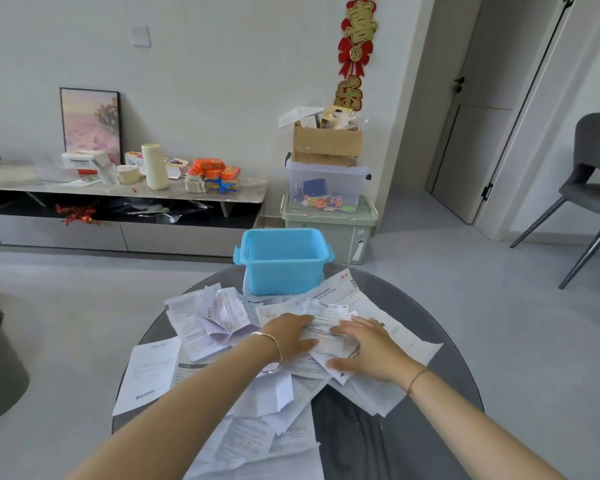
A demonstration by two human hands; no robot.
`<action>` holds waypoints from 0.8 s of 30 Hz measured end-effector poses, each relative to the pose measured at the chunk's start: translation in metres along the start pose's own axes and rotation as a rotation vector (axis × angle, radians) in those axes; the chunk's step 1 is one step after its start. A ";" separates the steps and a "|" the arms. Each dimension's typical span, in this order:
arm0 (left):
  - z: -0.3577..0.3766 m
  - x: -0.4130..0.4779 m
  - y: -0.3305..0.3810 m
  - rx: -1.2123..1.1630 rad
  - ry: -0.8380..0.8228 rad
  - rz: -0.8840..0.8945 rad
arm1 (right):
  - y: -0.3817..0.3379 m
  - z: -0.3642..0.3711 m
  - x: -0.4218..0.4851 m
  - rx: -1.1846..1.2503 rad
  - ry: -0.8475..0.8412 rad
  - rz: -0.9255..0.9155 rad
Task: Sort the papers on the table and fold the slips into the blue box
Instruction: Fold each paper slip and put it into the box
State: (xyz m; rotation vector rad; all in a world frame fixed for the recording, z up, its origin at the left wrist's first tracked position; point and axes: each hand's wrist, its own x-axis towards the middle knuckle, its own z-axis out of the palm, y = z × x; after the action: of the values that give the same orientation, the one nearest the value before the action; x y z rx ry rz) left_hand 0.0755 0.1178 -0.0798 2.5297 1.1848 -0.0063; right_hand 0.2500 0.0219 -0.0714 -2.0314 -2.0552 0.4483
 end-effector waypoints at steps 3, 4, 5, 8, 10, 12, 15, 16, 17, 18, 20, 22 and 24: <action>0.010 -0.005 -0.003 -0.017 -0.040 -0.026 | -0.002 0.004 -0.004 -0.031 -0.031 0.016; 0.013 -0.005 -0.004 -0.034 -0.044 -0.031 | -0.003 0.005 -0.005 -0.034 -0.032 0.034; 0.014 -0.007 -0.005 -0.049 -0.043 -0.033 | -0.003 0.007 -0.006 -0.055 -0.034 0.046; 0.011 -0.016 -0.001 -0.099 0.010 -0.012 | -0.006 0.010 -0.005 -0.129 0.031 -0.005; 0.000 -0.026 0.007 -0.173 0.083 0.014 | -0.007 0.004 -0.007 -0.105 0.140 -0.030; -0.015 -0.039 0.019 -0.163 0.209 0.082 | -0.008 -0.008 -0.013 -0.068 0.302 -0.067; -0.026 -0.060 0.036 -0.159 0.418 0.197 | -0.014 -0.028 -0.039 -0.084 0.545 -0.246; -0.026 -0.070 0.044 -0.171 0.444 0.225 | -0.013 -0.030 -0.053 -0.120 0.613 -0.318; -0.022 -0.079 0.052 -0.156 0.473 0.267 | -0.013 -0.032 -0.071 -0.155 0.654 -0.371; -0.015 -0.089 0.060 -0.106 0.520 0.333 | -0.009 -0.031 -0.088 -0.189 0.675 -0.412; 0.010 -0.109 0.075 -0.004 0.596 0.508 | -0.001 -0.022 -0.129 -0.246 0.676 -0.480; 0.043 -0.126 0.085 0.021 0.563 0.643 | 0.011 -0.007 -0.169 -0.262 0.602 -0.511; 0.074 -0.136 0.088 0.037 0.509 0.740 | 0.024 0.009 -0.196 -0.257 0.482 -0.506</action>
State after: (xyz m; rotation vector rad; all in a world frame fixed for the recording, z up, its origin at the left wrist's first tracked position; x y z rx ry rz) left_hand 0.0633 -0.0582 -0.1027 2.9337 0.3055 0.8340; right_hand 0.2736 -0.1745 -0.0772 -1.4409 -2.2586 -0.3745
